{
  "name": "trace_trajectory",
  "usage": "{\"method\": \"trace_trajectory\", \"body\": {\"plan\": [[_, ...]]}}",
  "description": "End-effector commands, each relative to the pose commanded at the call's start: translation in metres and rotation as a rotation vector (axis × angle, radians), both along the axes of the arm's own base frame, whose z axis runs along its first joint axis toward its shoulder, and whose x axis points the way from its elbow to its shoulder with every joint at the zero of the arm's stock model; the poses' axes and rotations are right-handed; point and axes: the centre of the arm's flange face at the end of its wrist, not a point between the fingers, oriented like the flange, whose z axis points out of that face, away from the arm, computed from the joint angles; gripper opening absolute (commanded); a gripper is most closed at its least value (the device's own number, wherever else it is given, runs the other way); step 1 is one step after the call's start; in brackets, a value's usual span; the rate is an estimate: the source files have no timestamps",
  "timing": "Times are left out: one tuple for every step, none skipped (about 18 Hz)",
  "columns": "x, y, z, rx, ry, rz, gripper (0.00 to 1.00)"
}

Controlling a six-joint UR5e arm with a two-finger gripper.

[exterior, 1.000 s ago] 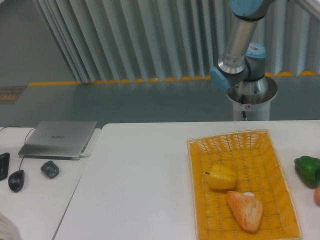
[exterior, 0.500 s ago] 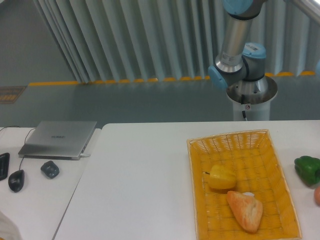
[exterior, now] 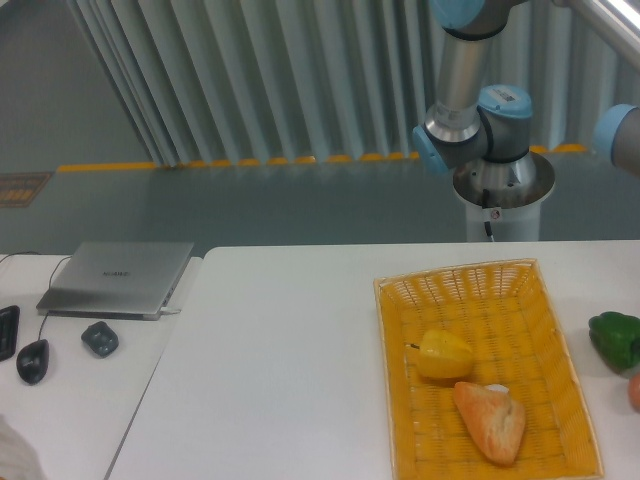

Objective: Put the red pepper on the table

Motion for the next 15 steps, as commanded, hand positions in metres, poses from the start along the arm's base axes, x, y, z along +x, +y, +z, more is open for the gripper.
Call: {"method": "trace_trajectory", "body": {"plan": [[-0.001,0.001,-0.001,-0.001,-0.001,0.000,1.00],[-0.001,0.002,-0.001,-0.001,-0.001,-0.002,1.00],[-0.001,0.002,-0.003,-0.003,-0.005,-0.002,1.00],[0.000,0.001,-0.006,-0.009,-0.014,-0.002,1.00],[0.000,0.001,-0.012,-0.020,-0.027,-0.001,1.00],[0.001,0.002,-0.017,-0.023,-0.039,-0.003,1.00],[0.002,0.004,-0.019,-0.029,-0.042,-0.007,1.00],[0.002,0.004,-0.020,-0.030,-0.044,-0.007,1.00],[0.003,0.005,-0.022,-0.032,-0.047,-0.007,1.00],[0.003,0.006,-0.026,-0.035,-0.052,-0.009,1.00],[0.003,0.007,-0.025,-0.034,-0.051,-0.010,1.00],[0.003,0.007,-0.025,-0.034,-0.051,-0.012,1.00],[0.004,0.007,-0.025,-0.031,-0.053,-0.011,1.00],[0.003,0.007,-0.025,-0.034,-0.051,-0.010,1.00],[0.004,0.007,-0.025,-0.031,-0.053,-0.011,1.00]]}}
